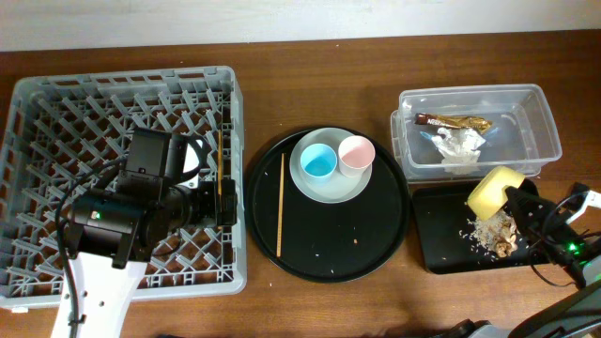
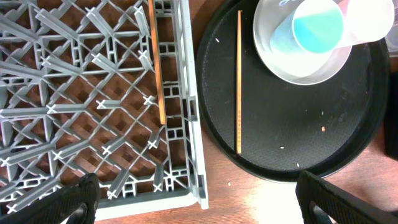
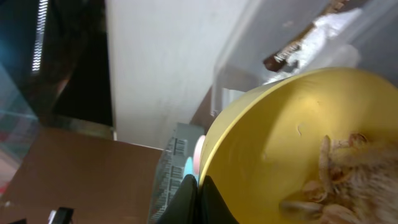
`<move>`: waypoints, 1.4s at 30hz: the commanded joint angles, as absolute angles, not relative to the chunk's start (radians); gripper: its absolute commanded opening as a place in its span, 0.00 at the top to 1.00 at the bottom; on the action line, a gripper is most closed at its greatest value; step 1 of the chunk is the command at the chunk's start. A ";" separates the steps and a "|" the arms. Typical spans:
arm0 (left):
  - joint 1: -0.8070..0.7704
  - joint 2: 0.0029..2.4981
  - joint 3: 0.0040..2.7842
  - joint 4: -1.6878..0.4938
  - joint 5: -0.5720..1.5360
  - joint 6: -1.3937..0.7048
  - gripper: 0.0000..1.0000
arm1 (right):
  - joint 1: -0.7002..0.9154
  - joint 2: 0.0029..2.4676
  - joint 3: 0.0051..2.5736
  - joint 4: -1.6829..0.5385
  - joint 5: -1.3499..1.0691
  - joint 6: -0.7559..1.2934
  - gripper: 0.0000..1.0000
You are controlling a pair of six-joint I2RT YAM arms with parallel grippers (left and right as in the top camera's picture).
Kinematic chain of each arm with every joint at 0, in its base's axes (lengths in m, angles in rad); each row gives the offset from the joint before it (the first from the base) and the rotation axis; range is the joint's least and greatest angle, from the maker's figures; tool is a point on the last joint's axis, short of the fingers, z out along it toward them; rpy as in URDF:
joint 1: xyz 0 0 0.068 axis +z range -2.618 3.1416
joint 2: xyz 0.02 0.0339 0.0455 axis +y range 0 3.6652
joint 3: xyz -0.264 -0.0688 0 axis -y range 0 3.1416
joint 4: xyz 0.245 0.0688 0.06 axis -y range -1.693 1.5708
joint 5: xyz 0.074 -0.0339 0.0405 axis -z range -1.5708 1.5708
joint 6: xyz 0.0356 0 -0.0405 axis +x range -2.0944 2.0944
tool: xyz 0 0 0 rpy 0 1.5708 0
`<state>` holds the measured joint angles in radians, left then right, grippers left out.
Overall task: Sort waste into correct bins and load items into the dishwasher rack
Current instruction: 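Tip the yellow bowl over the black tray to dump peanut shells, then set the empty yellow bowl back on the round tray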
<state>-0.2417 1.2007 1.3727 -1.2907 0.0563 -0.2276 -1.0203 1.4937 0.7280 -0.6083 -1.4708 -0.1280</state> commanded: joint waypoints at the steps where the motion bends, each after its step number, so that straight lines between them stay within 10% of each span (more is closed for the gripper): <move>1: -0.241 1.196 1.379 -1.289 0.060 -0.223 0.01 | -1.023 1.495 0.722 -0.612 -1.552 -0.104 0.96; 19: -0.241 1.196 1.379 -1.289 0.060 -0.223 0.01 | -1.012 1.391 0.772 -0.817 -1.546 0.120 0.96; 33: -0.241 1.196 1.379 -1.289 0.060 -0.223 0.01 | 0.565 1.351 1.159 -1.081 -0.010 0.529 0.96; 38: -0.241 1.196 1.379 -1.289 0.060 -0.223 0.01 | 0.708 1.602 1.159 -0.979 -0.017 0.532 0.95; 40: -0.241 1.196 1.379 -1.289 0.060 -0.223 0.01 | 0.708 1.605 1.163 -0.979 -0.026 0.503 0.62; 42: -0.241 1.196 1.379 -1.254 0.060 -0.223 0.01 | 0.683 1.551 1.238 -1.049 -0.044 0.453 0.56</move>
